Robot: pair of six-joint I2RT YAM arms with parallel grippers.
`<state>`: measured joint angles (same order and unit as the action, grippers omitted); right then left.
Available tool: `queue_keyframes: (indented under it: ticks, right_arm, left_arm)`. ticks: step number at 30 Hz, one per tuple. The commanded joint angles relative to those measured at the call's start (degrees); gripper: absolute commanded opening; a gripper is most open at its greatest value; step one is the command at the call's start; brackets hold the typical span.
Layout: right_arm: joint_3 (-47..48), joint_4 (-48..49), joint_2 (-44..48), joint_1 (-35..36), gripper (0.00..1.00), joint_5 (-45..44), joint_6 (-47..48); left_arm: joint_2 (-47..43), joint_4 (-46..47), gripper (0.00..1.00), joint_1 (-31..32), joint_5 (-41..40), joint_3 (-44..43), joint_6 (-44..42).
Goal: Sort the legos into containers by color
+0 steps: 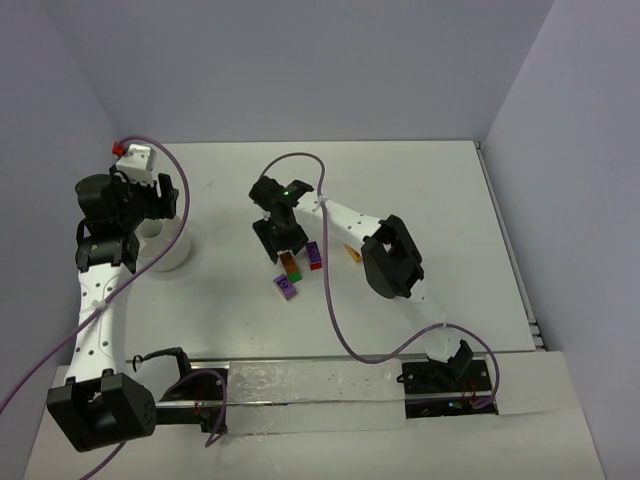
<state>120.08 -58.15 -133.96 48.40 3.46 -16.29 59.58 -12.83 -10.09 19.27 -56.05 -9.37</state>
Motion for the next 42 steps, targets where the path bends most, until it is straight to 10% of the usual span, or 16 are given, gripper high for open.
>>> queue_keyframes:
  ticks: [1,7,18,31,42]
  right_arm:
    - [2.4,-0.6,-1.6,0.3,0.63,0.0,-0.9]
    - [1.9,-0.7,-2.5,-0.1,0.57,-0.4,-1.2]
    - [2.3,-0.6,-0.7,-0.5,0.0,2.8,0.9]
    - [-2.4,18.7,20.4,-13.1,0.0,35.8,6.6]
    - [-18.4,57.1,27.5,-17.6,0.0,64.5,-21.0]
  left_arm:
    - [0.2,0.2,0.72,0.3,0.1,-1.3,0.4]
    - [0.2,0.2,0.72,0.3,0.7,-1.1,0.3]
    - [0.7,-0.9,0.72,0.3,2.3,-0.9,1.4]
    - [-0.3,-10.1,0.74,0.4,46.0,-0.9,2.6]
    - [0.2,1.6,0.79,7.6,55.8,2.0,20.3]
